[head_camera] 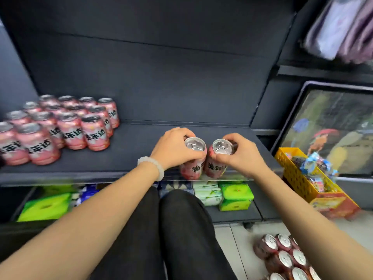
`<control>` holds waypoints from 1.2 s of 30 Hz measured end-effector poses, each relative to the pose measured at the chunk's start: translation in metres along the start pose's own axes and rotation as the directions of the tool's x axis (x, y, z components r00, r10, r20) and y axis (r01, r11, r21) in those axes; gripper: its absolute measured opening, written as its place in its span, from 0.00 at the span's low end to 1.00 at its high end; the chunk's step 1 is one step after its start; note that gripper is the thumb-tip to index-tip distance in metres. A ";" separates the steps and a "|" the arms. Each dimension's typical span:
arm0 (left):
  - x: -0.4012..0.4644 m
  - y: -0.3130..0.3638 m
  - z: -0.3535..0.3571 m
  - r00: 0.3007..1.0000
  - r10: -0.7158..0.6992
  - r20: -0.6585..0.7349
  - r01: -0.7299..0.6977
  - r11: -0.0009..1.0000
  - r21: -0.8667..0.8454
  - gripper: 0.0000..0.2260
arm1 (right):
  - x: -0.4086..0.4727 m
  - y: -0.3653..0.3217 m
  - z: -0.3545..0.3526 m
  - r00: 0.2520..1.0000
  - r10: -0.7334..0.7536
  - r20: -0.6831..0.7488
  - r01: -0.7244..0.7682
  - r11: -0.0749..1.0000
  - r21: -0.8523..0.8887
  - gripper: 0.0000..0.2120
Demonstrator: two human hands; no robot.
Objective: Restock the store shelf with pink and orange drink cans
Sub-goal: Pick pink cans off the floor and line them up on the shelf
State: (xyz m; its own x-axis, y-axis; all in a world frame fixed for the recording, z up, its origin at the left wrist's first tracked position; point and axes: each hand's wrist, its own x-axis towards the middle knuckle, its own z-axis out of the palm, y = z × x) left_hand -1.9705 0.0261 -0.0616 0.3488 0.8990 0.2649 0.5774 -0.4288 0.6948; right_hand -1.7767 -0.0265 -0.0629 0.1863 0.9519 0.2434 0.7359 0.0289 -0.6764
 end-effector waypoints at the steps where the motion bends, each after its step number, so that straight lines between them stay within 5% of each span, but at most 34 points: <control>1: -0.002 -0.009 -0.019 0.999 -0.016 -0.030 0.017 1.000 0.008 0.16 | 0.008 -0.017 0.009 0.999 -0.023 0.024 0.023 1.000 0.008 0.19; 11: -0.036 -0.110 -0.170 0.954 -0.220 -0.202 0.252 0.955 0.154 0.15 | 0.064 -0.146 0.131 0.940 -0.174 0.294 0.183 0.983 -0.002 0.22; 19: -0.041 -0.182 -0.226 0.894 -0.334 -0.298 0.392 0.905 0.163 0.20 | 0.089 -0.204 0.212 0.870 -0.232 0.435 0.270 0.963 -0.025 0.23; 26: -0.018 -0.225 -0.242 0.920 -0.299 -0.255 0.351 0.917 0.189 0.22 | 0.106 -0.218 0.252 0.847 -0.263 0.463 0.319 0.946 -0.047 0.22; 30: -0.014 -0.240 -0.235 0.920 -0.382 -0.092 0.393 0.888 0.239 0.26 | 0.104 -0.212 0.264 0.839 -0.318 0.441 0.388 0.918 -0.077 0.23; 36: -0.010 -0.236 -0.236 0.925 -0.357 -0.131 0.378 0.832 0.407 0.33 | 0.104 -0.205 0.259 0.770 -0.352 0.533 0.470 0.877 -0.101 0.36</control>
State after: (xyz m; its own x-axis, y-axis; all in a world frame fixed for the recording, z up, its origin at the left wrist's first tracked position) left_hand -2.2839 0.1392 -0.0703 0.0202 0.9962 0.0845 0.9124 -0.0530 0.4059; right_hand -2.0771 0.1462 -0.0789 -0.4620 0.8852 0.0549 0.7987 0.4422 -0.4081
